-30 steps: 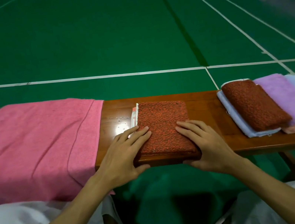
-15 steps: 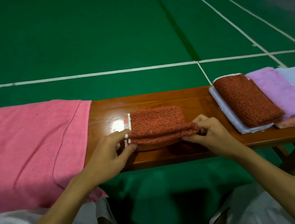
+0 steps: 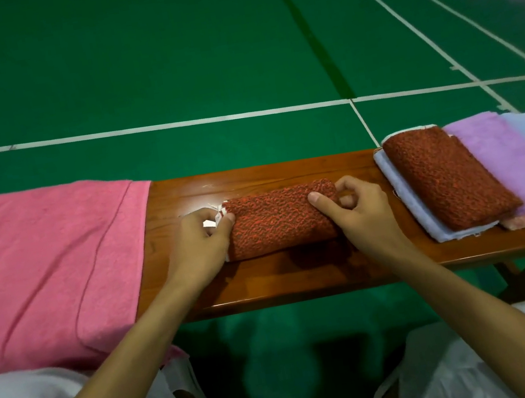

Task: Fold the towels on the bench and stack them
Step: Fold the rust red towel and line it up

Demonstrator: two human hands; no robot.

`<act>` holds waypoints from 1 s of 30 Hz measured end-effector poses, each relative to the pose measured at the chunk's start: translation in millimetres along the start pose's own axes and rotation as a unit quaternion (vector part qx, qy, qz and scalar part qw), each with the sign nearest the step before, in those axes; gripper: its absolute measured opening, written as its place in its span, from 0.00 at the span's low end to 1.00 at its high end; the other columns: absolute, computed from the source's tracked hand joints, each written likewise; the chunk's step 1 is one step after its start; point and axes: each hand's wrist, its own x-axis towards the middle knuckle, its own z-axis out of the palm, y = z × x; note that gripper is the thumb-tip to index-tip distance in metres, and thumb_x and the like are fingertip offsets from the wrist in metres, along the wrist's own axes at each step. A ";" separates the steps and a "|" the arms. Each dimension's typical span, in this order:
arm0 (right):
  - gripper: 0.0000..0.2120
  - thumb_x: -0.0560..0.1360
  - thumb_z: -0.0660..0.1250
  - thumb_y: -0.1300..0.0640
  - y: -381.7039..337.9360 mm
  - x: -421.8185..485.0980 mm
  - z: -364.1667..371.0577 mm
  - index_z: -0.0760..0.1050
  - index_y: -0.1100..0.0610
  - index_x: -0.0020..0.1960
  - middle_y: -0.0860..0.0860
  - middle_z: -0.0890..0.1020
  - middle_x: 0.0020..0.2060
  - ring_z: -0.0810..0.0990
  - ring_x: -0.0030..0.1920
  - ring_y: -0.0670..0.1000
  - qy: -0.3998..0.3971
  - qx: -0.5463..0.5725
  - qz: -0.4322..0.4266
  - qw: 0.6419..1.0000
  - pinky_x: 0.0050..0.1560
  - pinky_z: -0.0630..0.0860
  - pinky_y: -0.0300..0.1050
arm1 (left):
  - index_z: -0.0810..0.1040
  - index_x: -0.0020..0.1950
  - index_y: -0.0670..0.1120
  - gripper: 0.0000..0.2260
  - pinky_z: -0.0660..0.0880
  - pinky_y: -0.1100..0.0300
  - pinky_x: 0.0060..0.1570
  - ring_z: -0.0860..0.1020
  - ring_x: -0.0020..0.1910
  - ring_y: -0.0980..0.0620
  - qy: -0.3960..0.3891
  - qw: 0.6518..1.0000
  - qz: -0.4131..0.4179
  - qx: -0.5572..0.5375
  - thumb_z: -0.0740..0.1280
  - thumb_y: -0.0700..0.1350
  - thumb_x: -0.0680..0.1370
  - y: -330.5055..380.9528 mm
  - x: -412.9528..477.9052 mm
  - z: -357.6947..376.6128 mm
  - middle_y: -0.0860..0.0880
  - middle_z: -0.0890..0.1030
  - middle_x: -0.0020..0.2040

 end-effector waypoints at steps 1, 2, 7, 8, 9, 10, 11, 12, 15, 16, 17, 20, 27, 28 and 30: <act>0.21 0.78 0.73 0.46 1.9 1.2 0.8 0.70 0.58 0.36 0.43 0.71 0.25 0.70 0.28 0.43 0.017 -0.030 -0.001 0.999 0.32 0.67 0.47 | 0.80 0.48 0.42 0.11 0.81 0.36 0.36 0.85 0.35 0.37 0.010 1.000 -0.008 0.001 0.66 0.49 0.84 2.3 0.1 1.9 0.39 0.86 0.41; 0.24 0.78 0.73 0.45 1.8 1.9 1.9 0.68 0.60 0.34 0.44 0.67 0.24 0.65 0.28 0.44 0.029 -0.045 0.001 0.999 0.32 0.63 0.49 | 0.79 0.49 0.43 0.10 0.81 0.36 0.36 0.85 0.36 0.37 0.018 1.000 -0.015 0.002 0.66 0.49 0.84 3.1 0.7 3.2 0.39 0.86 0.41; 0.26 0.75 0.75 0.48 5.7 2.5 11.5 0.66 0.63 0.31 0.45 0.63 0.22 0.61 0.26 0.46 0.075 -0.052 0.042 0.995 0.31 0.59 0.46 | 0.76 0.50 0.49 0.06 0.81 0.39 0.38 0.84 0.39 0.44 0.078 0.996 -0.022 0.042 0.71 0.48 0.78 7.2 3.3 8.9 0.47 0.83 0.40; 0.26 0.75 0.75 0.48 5.6 1.6 13.3 0.66 0.62 0.32 0.45 0.63 0.23 0.61 0.26 0.46 0.081 -0.069 0.041 0.994 0.30 0.59 0.45 | 0.76 0.50 0.49 0.08 0.81 0.40 0.40 0.83 0.40 0.45 0.103 0.992 -0.004 0.070 0.72 0.49 0.77 8.8 2.3 10.0 0.49 0.82 0.40; 0.25 0.74 0.75 0.48 5.0 0.9 14.5 0.67 0.61 0.32 0.45 0.64 0.23 0.62 0.26 0.46 0.086 -0.084 0.040 0.992 0.30 0.60 0.44 | 0.75 0.51 0.48 0.09 0.80 0.42 0.42 0.82 0.41 0.45 0.135 0.985 0.027 0.109 0.72 0.49 0.76 10.8 0.0 10.3 0.49 0.82 0.40; 0.24 0.74 0.75 0.48 4.9 0.2 15.1 0.67 0.60 0.32 0.45 0.65 0.23 0.63 0.26 0.46 0.091 -0.093 0.038 0.991 0.29 0.60 0.43 | 0.74 0.54 0.47 0.11 0.78 0.45 0.44 0.81 0.44 0.44 0.168 0.970 0.071 0.163 0.70 0.50 0.77 11.9 -2.8 11.1 0.48 0.82 0.42; 0.23 0.74 0.74 0.48 3.8 -0.4 15.2 0.67 0.59 0.32 0.45 0.65 0.23 0.63 0.26 0.46 0.096 -0.100 0.038 0.990 0.29 0.60 0.42 | 0.73 0.58 0.46 0.13 0.76 0.45 0.49 0.79 0.49 0.42 0.189 0.948 0.118 0.229 0.67 0.52 0.79 14.7 -7.8 12.8 0.46 0.82 0.48; 0.23 0.74 0.74 0.48 2.6 -0.8 15.4 0.67 0.58 0.32 0.45 0.66 0.23 0.64 0.25 0.47 0.102 -0.105 0.040 0.988 0.28 0.59 0.41 | 0.72 0.65 0.45 0.17 0.74 0.45 0.55 0.76 0.57 0.41 0.192 0.921 0.166 0.295 0.64 0.54 0.81 15.6 -12.4 16.8 0.43 0.81 0.57; 0.23 0.74 0.74 0.47 -0.9 -1.6 17.0 0.67 0.57 0.31 0.46 0.67 0.23 0.68 0.26 0.47 0.116 -0.125 0.041 0.984 0.29 0.63 0.39 | 0.61 0.82 0.46 0.28 0.59 0.43 0.77 0.58 0.81 0.41 0.104 0.874 0.275 0.386 0.53 0.59 0.85 23.3 -31.0 37.2 0.44 0.64 0.81; 0.22 0.74 0.74 0.45 -0.5 -1.8 17.1 0.68 0.57 0.32 0.47 0.69 0.23 0.69 0.27 0.47 0.116 -0.130 0.040 0.984 0.29 0.63 0.38 | 0.56 0.84 0.49 0.29 0.54 0.44 0.80 0.51 0.83 0.43 0.060 0.861 0.302 0.405 0.51 0.59 0.85 21.9 -34.7 45.8 0.46 0.57 0.84; 0.22 0.74 0.73 0.44 -0.4 -1.6 16.8 0.69 0.57 0.32 0.48 0.71 0.24 0.70 0.27 0.46 0.113 -0.131 0.040 0.984 0.29 0.64 0.37 | 0.53 0.85 0.52 0.28 0.50 0.43 0.81 0.46 0.84 0.44 0.022 0.844 0.320 0.429 0.50 0.59 0.85 19.1 -37.0 53.6 0.47 0.53 0.85; 0.22 0.73 0.69 0.37 2.0 0.9 15.4 0.73 0.55 0.36 0.49 0.78 0.28 0.76 0.30 0.47 0.097 -0.122 0.062 0.986 0.35 0.76 0.50 | 0.47 0.85 0.54 0.28 0.48 0.40 0.81 0.41 0.84 0.45 -0.035 0.826 0.309 0.470 0.47 0.59 0.86 9.3 -34.2 65.0 0.48 0.47 0.85; 0.22 0.81 0.64 0.46 -24.6 0.6 13.8 0.72 0.58 0.71 0.55 0.80 0.60 0.77 0.60 0.53 0.143 -0.263 -0.130 0.945 0.57 0.71 0.43 | 0.44 0.85 0.53 0.29 0.47 0.43 0.82 0.42 0.84 0.45 -0.052 0.837 0.271 0.472 0.45 0.60 0.85 4.1 -25.9 72.8 0.48 0.47 0.85; 0.24 0.83 0.60 0.46 -24.4 0.9 17.0 0.71 0.59 0.73 0.56 0.78 0.67 0.73 0.68 0.55 0.102 -0.285 -0.173 0.937 0.65 0.69 0.45 | 0.43 0.85 0.52 0.30 0.46 0.44 0.82 0.41 0.83 0.45 -0.057 0.836 0.269 0.475 0.45 0.60 0.85 4.1 -25.6 72.5 0.48 0.46 0.85; 0.29 0.85 0.52 0.42 -22.1 0.2 27.7 0.65 0.58 0.79 0.55 0.68 0.78 0.60 0.80 0.55 -0.012 -0.341 -0.183 0.922 0.77 0.60 0.54 | 0.39 0.85 0.50 0.34 0.42 0.45 0.82 0.37 0.83 0.46 -0.071 0.833 0.263 0.482 0.50 0.58 0.83 4.8 -25.1 71.6 0.47 0.41 0.85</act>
